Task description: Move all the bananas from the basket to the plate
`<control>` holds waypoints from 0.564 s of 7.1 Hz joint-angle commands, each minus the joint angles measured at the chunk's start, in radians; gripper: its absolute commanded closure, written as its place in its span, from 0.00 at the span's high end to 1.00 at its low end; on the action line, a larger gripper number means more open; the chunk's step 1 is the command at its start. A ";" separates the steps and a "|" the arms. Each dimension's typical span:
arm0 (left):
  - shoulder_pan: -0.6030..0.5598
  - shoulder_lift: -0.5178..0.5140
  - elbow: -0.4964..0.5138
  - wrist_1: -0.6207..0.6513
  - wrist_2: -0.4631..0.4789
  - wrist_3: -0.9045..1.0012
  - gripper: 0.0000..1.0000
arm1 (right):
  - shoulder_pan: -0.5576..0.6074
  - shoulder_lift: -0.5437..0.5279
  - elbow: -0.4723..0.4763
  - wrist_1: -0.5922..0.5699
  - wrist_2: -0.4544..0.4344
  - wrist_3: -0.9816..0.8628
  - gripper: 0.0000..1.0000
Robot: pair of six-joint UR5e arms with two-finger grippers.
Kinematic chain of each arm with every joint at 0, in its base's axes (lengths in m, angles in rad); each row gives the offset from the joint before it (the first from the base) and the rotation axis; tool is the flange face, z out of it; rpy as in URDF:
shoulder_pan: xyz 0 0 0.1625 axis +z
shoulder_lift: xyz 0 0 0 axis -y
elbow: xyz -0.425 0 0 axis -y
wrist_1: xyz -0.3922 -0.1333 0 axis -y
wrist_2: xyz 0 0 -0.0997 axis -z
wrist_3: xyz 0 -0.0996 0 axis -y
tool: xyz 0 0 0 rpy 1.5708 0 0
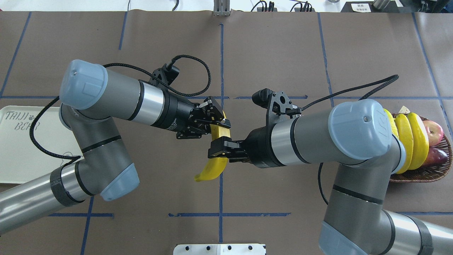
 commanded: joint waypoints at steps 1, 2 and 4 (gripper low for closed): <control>-0.028 0.023 -0.003 0.014 -0.008 0.007 0.00 | 0.009 -0.001 0.012 -0.003 0.000 -0.003 1.00; -0.079 0.076 0.003 0.014 -0.040 0.010 0.00 | 0.034 -0.010 0.026 -0.004 0.002 -0.003 1.00; -0.224 0.223 -0.004 0.073 -0.132 0.211 0.00 | 0.078 -0.044 0.040 -0.015 0.015 -0.004 1.00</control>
